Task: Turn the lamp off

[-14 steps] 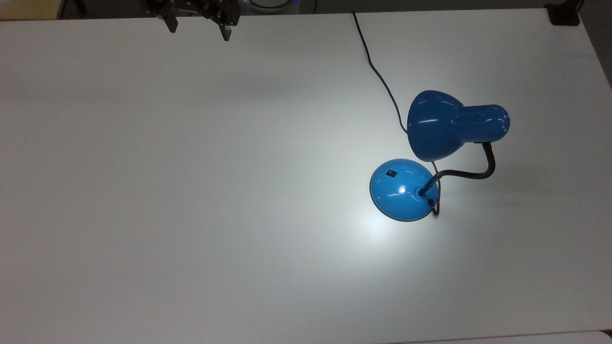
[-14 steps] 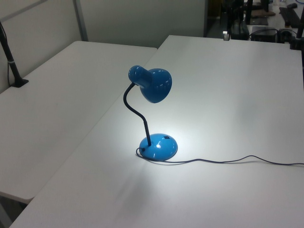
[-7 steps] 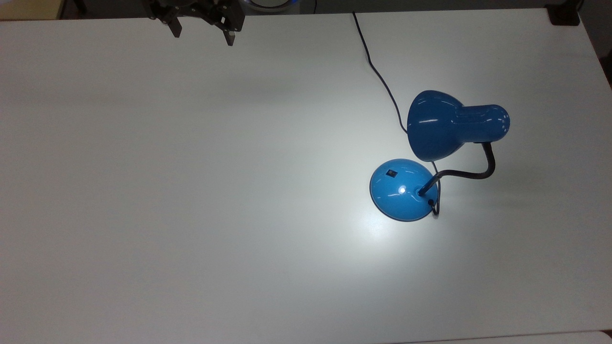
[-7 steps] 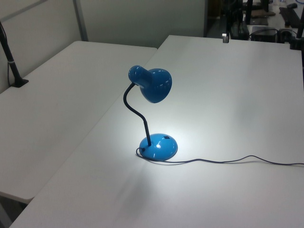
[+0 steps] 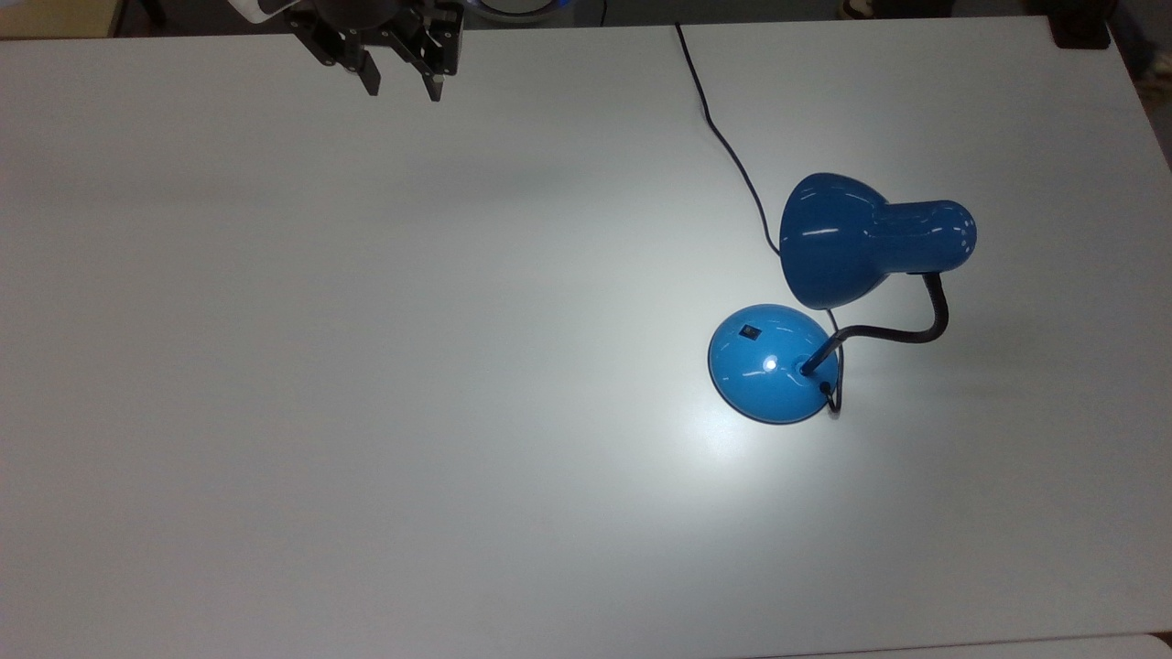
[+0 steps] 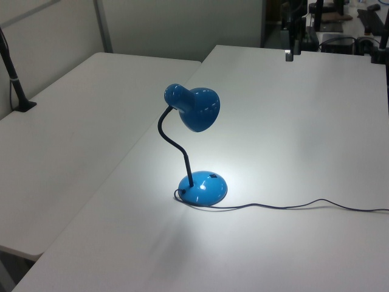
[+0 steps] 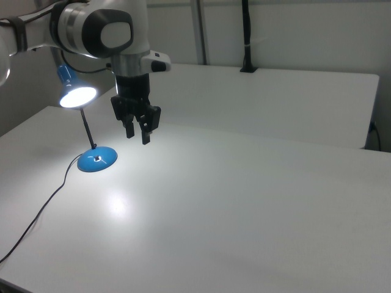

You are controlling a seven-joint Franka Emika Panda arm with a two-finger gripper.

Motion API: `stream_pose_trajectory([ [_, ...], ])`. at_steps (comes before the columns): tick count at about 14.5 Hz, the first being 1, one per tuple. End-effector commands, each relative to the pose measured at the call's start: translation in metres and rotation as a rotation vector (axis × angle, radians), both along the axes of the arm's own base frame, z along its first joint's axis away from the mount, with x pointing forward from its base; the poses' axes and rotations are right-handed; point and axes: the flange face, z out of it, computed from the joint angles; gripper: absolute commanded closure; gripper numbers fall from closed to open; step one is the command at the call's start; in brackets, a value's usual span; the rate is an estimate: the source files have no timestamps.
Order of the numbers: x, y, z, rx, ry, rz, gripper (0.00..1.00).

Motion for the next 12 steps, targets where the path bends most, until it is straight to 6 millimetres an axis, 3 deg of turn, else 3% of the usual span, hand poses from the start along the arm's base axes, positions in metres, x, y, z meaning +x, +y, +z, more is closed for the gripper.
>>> stream_pose_trajectory([
  [1, 0.005, 0.047, -0.014, 0.008, -0.019, 0.266, 1.00],
  [5, 0.023, 0.107, -0.057, 0.018, -0.102, 0.559, 1.00],
  [9, 0.047, 0.165, -0.100, 0.054, -0.184, 0.743, 1.00],
  [12, 0.053, 0.204, -0.128, 0.078, -0.212, 0.861, 1.00],
])
